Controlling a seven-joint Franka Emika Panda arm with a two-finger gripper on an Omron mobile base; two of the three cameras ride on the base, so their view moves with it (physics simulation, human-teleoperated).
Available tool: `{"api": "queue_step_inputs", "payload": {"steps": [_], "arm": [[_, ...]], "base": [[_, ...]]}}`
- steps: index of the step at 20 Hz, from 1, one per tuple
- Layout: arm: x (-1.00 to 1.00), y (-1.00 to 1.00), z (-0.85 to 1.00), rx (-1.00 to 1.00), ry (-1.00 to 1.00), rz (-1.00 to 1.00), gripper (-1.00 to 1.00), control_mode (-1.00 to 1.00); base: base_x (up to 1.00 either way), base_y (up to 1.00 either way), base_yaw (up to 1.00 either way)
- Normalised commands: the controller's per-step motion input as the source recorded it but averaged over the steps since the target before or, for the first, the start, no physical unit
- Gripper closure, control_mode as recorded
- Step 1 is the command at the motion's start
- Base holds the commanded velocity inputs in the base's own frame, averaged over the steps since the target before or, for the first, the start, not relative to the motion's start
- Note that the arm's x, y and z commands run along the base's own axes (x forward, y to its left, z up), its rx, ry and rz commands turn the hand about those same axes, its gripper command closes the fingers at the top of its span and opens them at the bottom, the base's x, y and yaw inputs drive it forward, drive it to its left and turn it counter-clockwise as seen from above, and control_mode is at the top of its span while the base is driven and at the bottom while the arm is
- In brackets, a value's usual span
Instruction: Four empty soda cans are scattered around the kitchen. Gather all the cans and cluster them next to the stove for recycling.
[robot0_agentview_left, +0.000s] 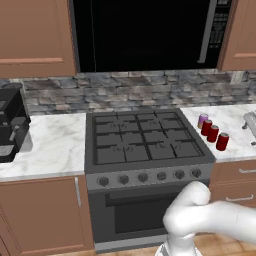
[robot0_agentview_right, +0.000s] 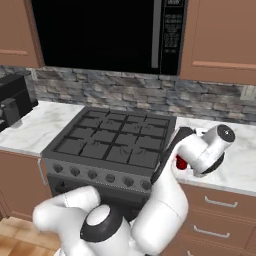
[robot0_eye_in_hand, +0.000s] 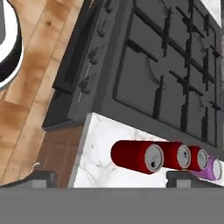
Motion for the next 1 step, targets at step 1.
{"api": "queue_step_inputs", "payload": {"steps": [1], "arm": [[-0.46,0.41,0.00,-0.47,0.00,0.33,-1.00,-1.00]], "base": [[0.00,0.00,0.00]]}}
